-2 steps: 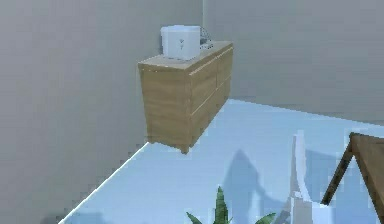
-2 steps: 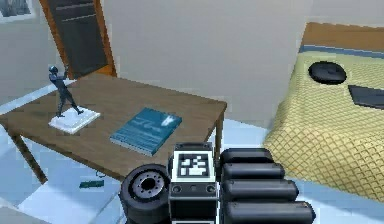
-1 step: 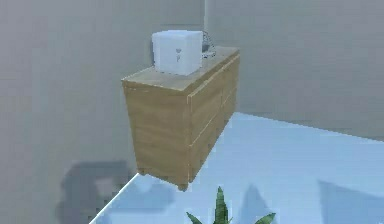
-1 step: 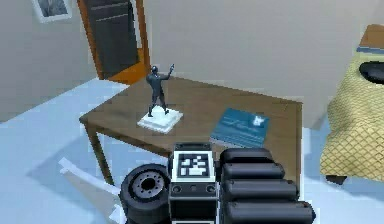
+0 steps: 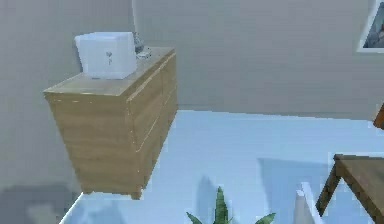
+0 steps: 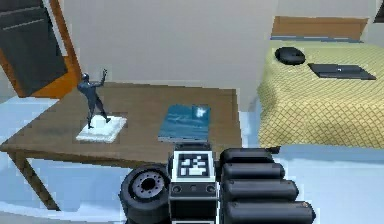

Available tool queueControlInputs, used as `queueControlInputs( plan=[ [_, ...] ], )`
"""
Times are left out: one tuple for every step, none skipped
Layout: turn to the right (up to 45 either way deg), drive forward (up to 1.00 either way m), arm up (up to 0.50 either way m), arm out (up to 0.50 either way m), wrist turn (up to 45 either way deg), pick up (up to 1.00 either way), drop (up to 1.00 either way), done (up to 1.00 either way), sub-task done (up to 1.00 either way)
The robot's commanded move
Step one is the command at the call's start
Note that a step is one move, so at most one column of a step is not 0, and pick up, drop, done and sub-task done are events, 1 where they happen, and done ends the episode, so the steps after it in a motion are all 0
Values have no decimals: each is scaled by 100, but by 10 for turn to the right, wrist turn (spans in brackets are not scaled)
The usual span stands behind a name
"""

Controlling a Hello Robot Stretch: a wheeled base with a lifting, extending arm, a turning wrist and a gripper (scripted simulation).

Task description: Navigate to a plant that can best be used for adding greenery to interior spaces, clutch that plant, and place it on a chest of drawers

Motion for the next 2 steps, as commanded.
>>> queueControlInputs(
  plan=[
    [0, 100, 0, 0, 0, 0, 0, 0, 0],
    [0, 100, 0, 0, 0, 0, 0, 0, 0]
  ],
)
